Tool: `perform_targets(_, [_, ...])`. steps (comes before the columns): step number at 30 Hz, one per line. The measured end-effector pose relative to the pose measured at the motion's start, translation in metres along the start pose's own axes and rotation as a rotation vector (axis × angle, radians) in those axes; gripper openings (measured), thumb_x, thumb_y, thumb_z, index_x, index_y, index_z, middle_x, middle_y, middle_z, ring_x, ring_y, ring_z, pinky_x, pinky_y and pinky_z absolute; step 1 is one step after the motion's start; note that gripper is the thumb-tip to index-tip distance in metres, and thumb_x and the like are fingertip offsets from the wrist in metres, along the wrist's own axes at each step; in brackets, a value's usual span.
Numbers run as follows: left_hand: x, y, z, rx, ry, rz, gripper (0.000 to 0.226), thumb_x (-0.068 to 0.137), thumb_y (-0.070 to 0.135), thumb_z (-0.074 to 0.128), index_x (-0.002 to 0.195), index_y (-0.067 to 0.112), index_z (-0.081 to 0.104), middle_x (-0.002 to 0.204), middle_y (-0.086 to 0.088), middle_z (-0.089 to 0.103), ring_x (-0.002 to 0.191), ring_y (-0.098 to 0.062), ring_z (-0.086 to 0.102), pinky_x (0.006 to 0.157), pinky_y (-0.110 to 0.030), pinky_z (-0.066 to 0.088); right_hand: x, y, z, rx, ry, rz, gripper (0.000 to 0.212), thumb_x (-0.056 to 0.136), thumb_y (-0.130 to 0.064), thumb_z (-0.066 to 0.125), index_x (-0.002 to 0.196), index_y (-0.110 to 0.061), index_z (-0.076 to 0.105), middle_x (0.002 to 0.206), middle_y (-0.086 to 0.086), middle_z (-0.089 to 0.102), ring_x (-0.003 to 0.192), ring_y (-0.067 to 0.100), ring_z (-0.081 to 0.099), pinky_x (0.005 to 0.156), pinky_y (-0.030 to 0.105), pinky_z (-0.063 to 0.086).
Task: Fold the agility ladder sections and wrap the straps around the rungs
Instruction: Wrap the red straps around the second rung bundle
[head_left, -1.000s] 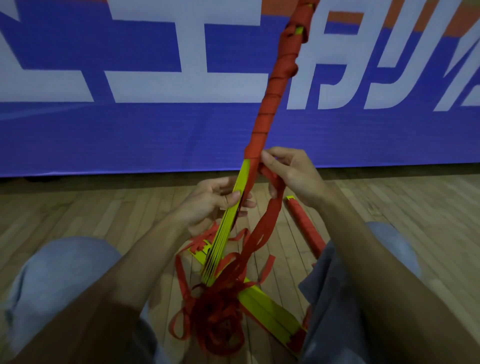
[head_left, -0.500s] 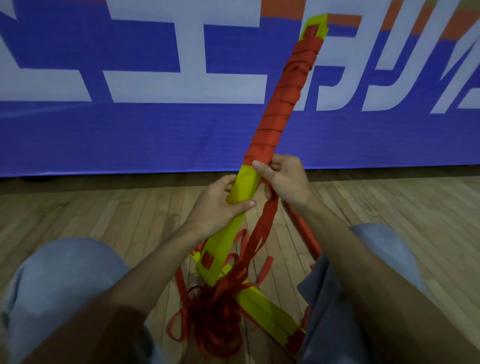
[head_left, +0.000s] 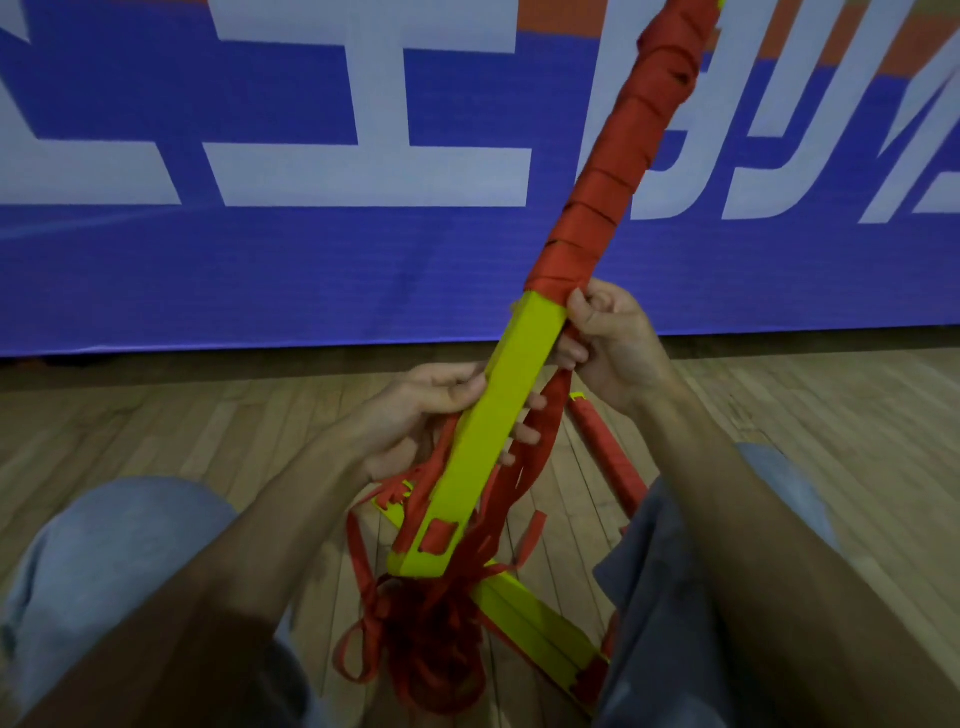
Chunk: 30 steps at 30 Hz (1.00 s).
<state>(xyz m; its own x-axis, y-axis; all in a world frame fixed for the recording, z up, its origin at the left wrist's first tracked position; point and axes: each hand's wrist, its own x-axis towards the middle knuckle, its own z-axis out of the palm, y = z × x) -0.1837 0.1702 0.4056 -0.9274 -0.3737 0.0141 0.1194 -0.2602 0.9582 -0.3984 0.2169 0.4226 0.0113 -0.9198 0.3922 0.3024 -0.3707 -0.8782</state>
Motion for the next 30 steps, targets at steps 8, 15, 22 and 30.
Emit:
perform_targets(8, [0.003, -0.006, -0.003, 0.158, -0.021, 0.034, 0.076, 0.068, 0.039, 0.084, 0.119, -0.009, 0.055, 0.100, -0.015, 0.070, 0.084, -0.028, 0.070, 0.073, -0.038, 0.057, -0.002, -0.001, 0.006, 0.019, -0.097, -0.010, 0.029, 0.089, -0.025, 0.059, 0.110, -0.005, 0.059, 0.103, 0.009, 0.072, 0.048, 0.004, 0.045, 0.053, 0.021, 0.044])
perform_targets(15, [0.003, -0.007, -0.009, 0.188, 0.182, 0.089, 0.042, 0.079, 0.009, 0.071, 0.113, -0.013, 0.057, 0.092, -0.016, 0.071, 0.082, -0.029, 0.071, 0.073, -0.037, 0.058, 0.004, 0.008, 0.023, -0.490, 0.174, 0.006, 0.028, 0.101, -0.024, 0.050, 0.087, -0.005, 0.065, 0.056, -0.005, 0.061, 0.040, 0.014, 0.052, 0.044, 0.025, 0.041])
perform_targets(22, [0.008, -0.007, 0.000, 0.323, 0.524, 0.094, 0.021, 0.085, 0.007, 0.067, 0.106, 0.005, 0.069, 0.091, -0.010, 0.073, 0.077, -0.023, 0.073, 0.073, -0.038, 0.057, 0.000, 0.005, 0.033, -0.657, 0.148, 0.071, 0.024, 0.101, -0.026, 0.049, 0.100, -0.011, 0.068, 0.057, -0.007, 0.068, 0.045, 0.018, 0.065, 0.044, 0.023, 0.049])
perform_targets(30, [0.017, -0.024, 0.001, 0.808, 0.680, 0.105, 0.032, 0.078, 0.027, 0.080, 0.106, 0.032, 0.064, 0.090, 0.003, 0.071, 0.077, -0.017, 0.070, 0.074, -0.044, 0.058, 0.006, 0.026, 0.023, -0.784, 0.332, 0.071, 0.025, 0.089, -0.031, 0.069, 0.080, -0.008, 0.073, 0.067, 0.020, 0.070, 0.042, 0.022, 0.062, 0.043, 0.021, 0.044])
